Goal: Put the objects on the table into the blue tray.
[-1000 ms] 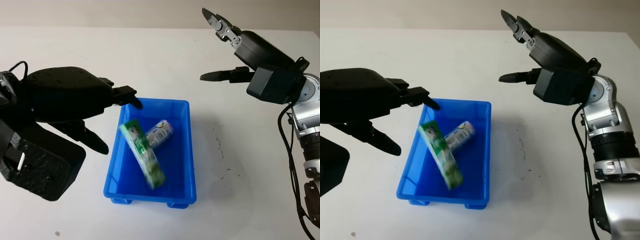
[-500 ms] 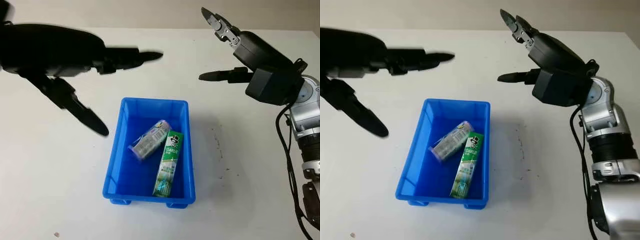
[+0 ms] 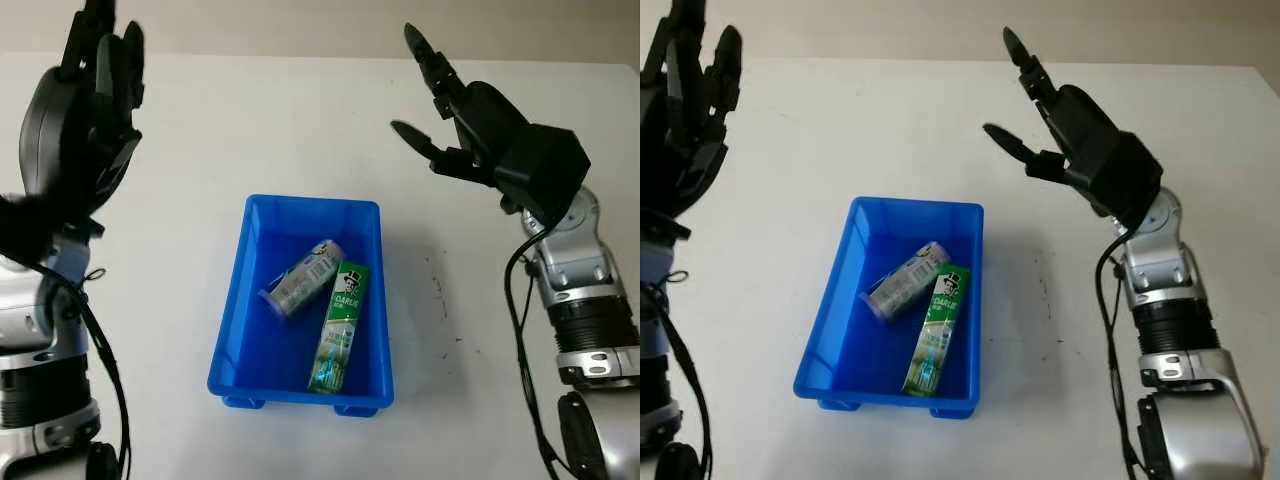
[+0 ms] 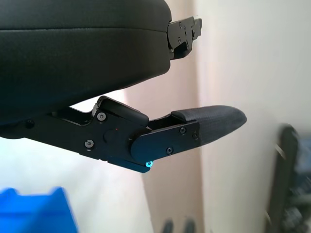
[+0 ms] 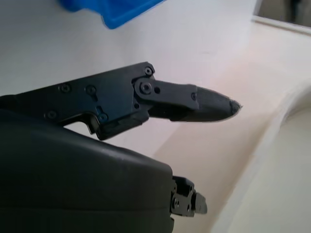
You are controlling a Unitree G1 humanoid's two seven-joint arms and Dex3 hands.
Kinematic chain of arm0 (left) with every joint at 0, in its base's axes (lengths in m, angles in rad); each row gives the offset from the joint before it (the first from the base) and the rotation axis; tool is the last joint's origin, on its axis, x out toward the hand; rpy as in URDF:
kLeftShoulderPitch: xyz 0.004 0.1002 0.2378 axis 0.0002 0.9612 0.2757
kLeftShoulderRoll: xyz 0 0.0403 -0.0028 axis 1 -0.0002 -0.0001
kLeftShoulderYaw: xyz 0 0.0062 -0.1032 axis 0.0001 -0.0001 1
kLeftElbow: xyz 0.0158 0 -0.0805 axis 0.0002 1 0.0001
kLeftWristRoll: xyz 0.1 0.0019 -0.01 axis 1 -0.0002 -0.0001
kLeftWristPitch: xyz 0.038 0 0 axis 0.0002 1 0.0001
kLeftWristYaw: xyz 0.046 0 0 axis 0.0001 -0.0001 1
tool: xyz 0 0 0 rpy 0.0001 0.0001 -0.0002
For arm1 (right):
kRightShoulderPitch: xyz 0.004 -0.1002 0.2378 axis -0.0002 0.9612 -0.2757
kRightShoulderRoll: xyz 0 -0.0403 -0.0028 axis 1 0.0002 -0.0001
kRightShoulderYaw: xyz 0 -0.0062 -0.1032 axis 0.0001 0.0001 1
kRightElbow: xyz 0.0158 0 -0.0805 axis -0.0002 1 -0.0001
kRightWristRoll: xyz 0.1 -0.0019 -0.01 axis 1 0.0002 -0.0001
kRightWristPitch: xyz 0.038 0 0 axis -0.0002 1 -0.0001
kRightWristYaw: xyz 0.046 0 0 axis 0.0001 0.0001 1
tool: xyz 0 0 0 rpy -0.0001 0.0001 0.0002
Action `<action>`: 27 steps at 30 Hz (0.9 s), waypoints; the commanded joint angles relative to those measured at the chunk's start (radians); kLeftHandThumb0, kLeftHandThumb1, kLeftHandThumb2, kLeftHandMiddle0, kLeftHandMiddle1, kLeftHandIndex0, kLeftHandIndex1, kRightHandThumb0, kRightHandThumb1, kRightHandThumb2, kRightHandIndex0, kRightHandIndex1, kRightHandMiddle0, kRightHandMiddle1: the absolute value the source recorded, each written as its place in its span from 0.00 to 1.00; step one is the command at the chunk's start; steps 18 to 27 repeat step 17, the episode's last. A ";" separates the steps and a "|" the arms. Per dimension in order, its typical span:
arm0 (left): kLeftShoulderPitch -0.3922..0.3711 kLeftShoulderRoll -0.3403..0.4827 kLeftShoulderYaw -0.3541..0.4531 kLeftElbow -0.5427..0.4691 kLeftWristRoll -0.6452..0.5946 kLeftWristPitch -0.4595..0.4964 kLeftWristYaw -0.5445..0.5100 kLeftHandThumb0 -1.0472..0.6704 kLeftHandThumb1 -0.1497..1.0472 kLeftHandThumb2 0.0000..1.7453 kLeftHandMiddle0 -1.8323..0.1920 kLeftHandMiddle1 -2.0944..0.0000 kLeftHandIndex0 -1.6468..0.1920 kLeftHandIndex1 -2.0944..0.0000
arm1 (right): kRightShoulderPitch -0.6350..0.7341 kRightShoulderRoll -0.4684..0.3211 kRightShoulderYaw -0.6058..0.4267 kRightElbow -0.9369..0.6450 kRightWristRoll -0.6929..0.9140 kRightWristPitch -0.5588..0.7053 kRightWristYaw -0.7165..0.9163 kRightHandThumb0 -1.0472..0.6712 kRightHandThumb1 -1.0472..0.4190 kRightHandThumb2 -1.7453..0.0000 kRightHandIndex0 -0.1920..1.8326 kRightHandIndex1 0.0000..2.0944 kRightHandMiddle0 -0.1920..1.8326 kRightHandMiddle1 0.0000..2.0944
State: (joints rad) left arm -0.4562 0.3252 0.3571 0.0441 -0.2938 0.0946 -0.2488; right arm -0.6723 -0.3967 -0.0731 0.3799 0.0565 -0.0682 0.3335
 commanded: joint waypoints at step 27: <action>-0.028 0.005 -0.030 0.222 0.015 -0.122 0.008 0.17 1.00 0.39 1.00 1.00 1.00 1.00 | 0.056 0.063 -0.085 -0.030 0.095 0.119 -0.079 0.19 0.00 0.63 0.00 0.00 0.00 0.00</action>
